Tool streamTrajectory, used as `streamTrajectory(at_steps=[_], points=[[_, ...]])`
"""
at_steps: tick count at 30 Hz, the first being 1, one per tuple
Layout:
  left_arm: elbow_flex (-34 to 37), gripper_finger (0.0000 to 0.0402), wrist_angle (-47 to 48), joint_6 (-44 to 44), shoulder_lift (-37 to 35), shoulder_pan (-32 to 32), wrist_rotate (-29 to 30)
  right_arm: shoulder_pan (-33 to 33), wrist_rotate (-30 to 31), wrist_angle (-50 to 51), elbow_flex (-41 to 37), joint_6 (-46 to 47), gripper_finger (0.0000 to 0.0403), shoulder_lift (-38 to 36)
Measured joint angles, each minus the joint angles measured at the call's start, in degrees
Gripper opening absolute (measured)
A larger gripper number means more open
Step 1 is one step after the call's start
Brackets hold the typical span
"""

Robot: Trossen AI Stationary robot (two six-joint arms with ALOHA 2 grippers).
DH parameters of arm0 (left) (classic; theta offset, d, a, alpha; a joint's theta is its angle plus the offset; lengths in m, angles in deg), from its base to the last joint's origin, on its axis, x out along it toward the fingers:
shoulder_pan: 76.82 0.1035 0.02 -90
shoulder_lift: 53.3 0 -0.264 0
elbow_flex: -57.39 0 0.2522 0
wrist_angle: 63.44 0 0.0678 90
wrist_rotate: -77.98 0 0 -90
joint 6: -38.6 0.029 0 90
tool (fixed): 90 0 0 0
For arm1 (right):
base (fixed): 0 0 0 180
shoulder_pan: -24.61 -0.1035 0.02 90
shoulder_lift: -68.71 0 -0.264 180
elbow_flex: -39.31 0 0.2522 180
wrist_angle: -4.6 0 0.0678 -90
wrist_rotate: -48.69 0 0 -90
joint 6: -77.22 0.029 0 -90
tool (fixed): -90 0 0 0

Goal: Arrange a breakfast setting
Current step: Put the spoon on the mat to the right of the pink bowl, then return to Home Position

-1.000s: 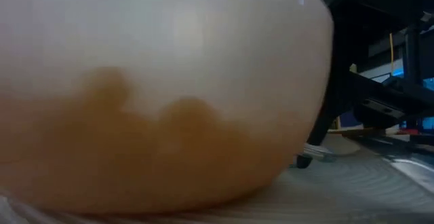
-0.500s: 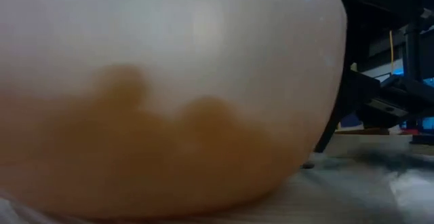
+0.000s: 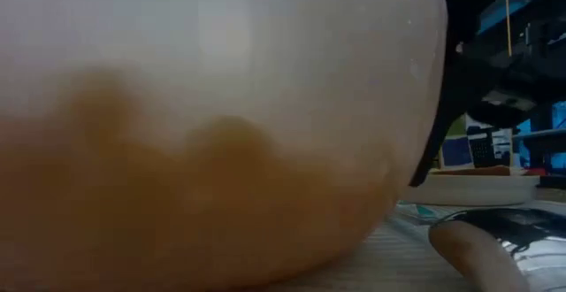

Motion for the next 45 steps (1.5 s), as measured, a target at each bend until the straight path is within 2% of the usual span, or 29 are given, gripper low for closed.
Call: streamTrajectory(at_steps=[11, 12, 16, 18, 22, 25, 28, 31, 36, 40, 43, 45], points=[[0.0, 0.0174, -0.3, -0.04, 0.0, 0.0, -0.42, 0.04, 0.13, 16.62, 7.82, 5.96, 0.0098, 0.0], [0.0, 0.0174, -1.3, 0.04, -0.11, 0.02, -2.16, 0.04, 0.1, 18.42, 9.27, 6.93, 0.0098, 0.0], [-0.11, 0.0174, -6.72, 0.25, -2.68, 0.74, -15.09, 0.07, 1.44, 27.81, 16.3, 9.76, 0.0098, 0.0], [-0.11, 0.0174, -7.07, 0.33, -4.1, 0.95, -18.03, 0.07, 2.31, 33.56, 20.41, 12.39, 0.0098, -0.04], [-0.07, 0.0174, -6.82, 4.1, -6.16, 0.98, -15.82, 0.04, 0.09, 47.12, 28.28, 14.24, 0.0098, -0.04], [-0.07, 0.0174, -7.03, 7.91, -7.96, 0.92, -14.52, 0.07, 0.4, 51.38, 33.19, 14.38, 0.0098, -0.04], [-0.04, 0.0174, -6.3, 3.58, -9.43, 0.78, -15.29, 0.06, 3.24, 50.16, 36.78, 15.13, 0.0098, -0.04], [-0.04, 0.0174, -6.36, -0.55, -10.79, 1.78, -17.77, 0.86, 5.21, 45.09, 38.64, 21.67, 0.0098, -0.09], [-0.04, 0.0174, -6.4, 0.46, -12.2, 4.04, -22.81, 4.73, 1.92, 36.27, 45.15, 33.72, 0.0079, -0.06], [-0.04, 0.0174, -6.43, 1.97, -12.5, 4.55, -26.81, 5.86, 6.57, 30.62, 51.2, 34.96, 0.0041, -0.09], [-0.04, 0.0174, -6.37, 0.38, -12.48, 5.26, -27.33, 5.79, 4.12, 23.8, 53.91, 33.07, 0.001, -0.09], [-0.04, 0.0174, -6.79, -2.54, -12.48, 6.18, -29.3, 5.61, 3.3, 19.98, 54.74, 33.34, 0.0005, -0.09]])
